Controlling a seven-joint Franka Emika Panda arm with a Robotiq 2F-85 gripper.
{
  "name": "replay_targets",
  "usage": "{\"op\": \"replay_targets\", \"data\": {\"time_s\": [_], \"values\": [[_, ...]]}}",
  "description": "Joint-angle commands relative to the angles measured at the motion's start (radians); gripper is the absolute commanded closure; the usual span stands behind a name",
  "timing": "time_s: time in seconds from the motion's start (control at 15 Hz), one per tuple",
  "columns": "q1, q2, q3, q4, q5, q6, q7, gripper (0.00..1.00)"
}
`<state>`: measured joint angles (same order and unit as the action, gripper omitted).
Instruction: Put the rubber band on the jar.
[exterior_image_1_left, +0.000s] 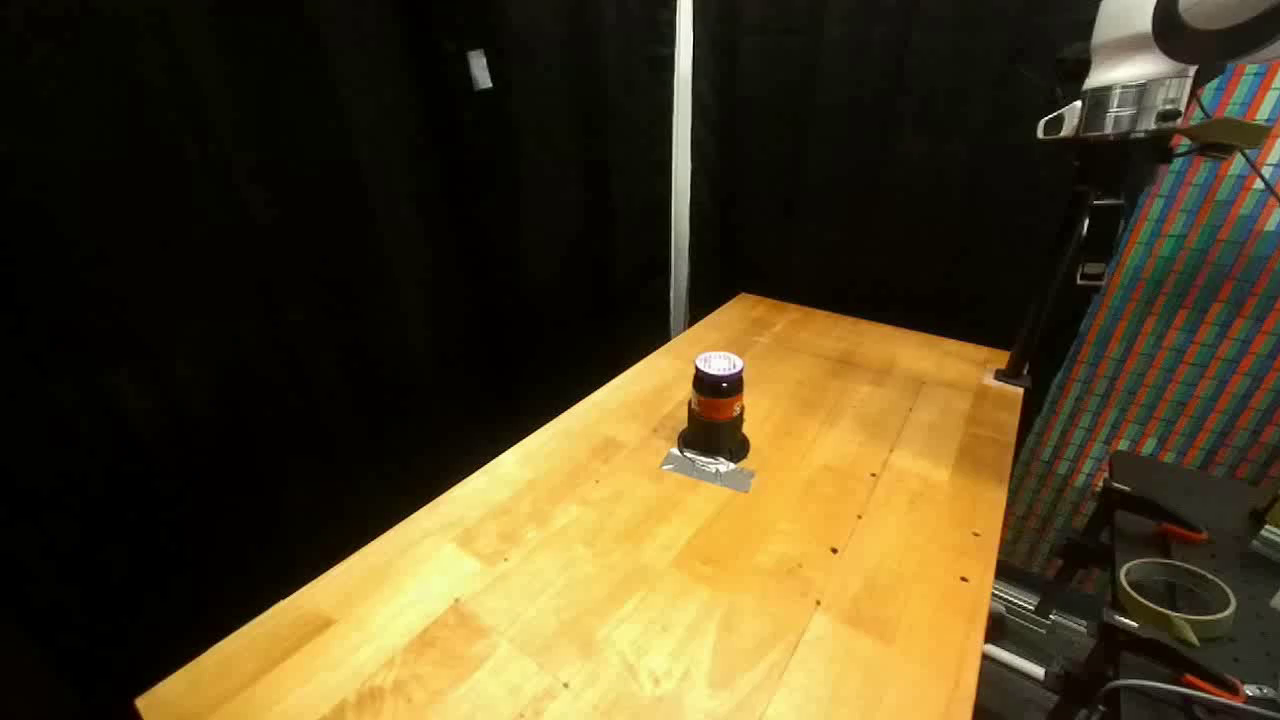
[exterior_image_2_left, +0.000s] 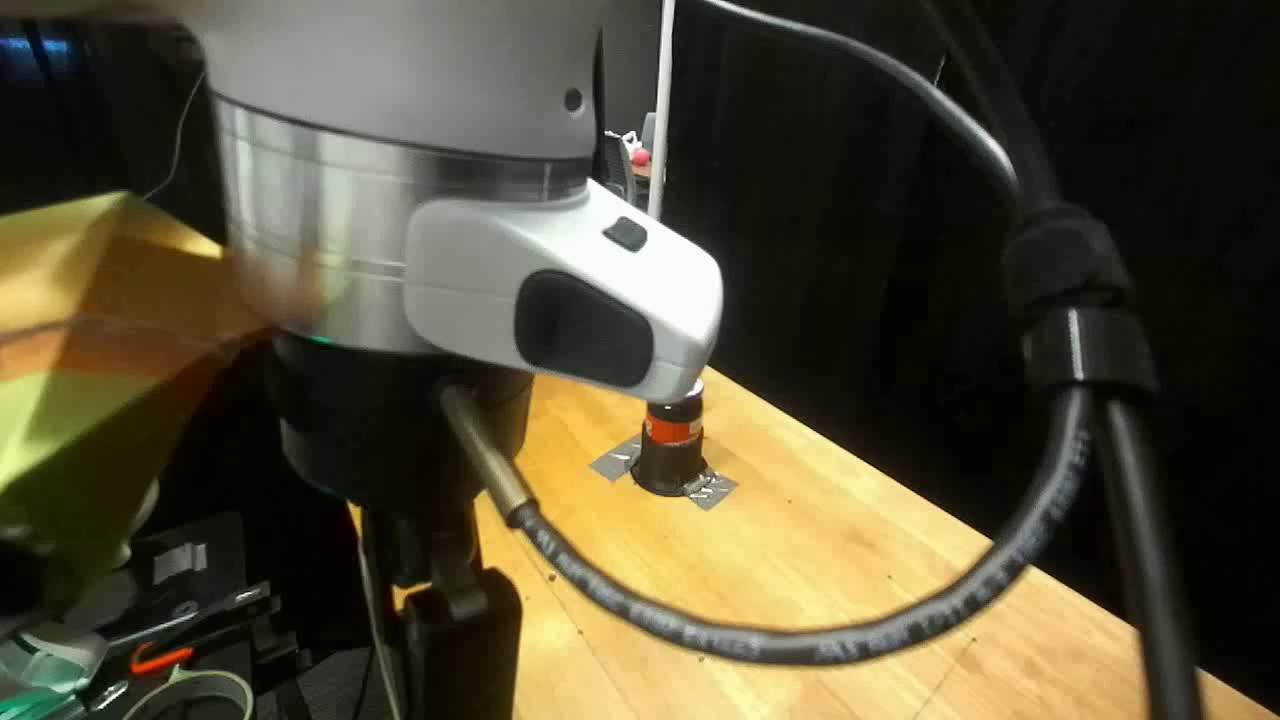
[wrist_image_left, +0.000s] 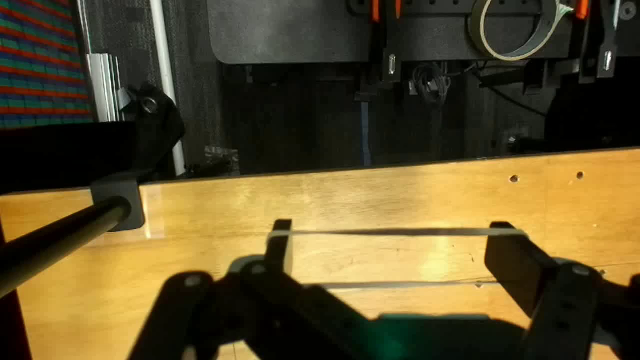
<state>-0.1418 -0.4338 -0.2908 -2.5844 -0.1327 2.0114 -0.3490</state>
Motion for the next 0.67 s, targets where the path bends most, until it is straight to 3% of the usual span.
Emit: {"op": "replay_targets", "data": {"time_s": [0.0, 0.13, 0.6], "values": [[-0.013, 0.001, 0.013, 0.002, 0.006, -0.002, -0.005, 0.00], [-0.010, -0.004, 0.031, 0.006, -0.010, -0.006, 0.012, 0.00], [0.114, 0.110, 0.309, 0.143, -0.044, -0.022, 0.283, 0.00]]}}
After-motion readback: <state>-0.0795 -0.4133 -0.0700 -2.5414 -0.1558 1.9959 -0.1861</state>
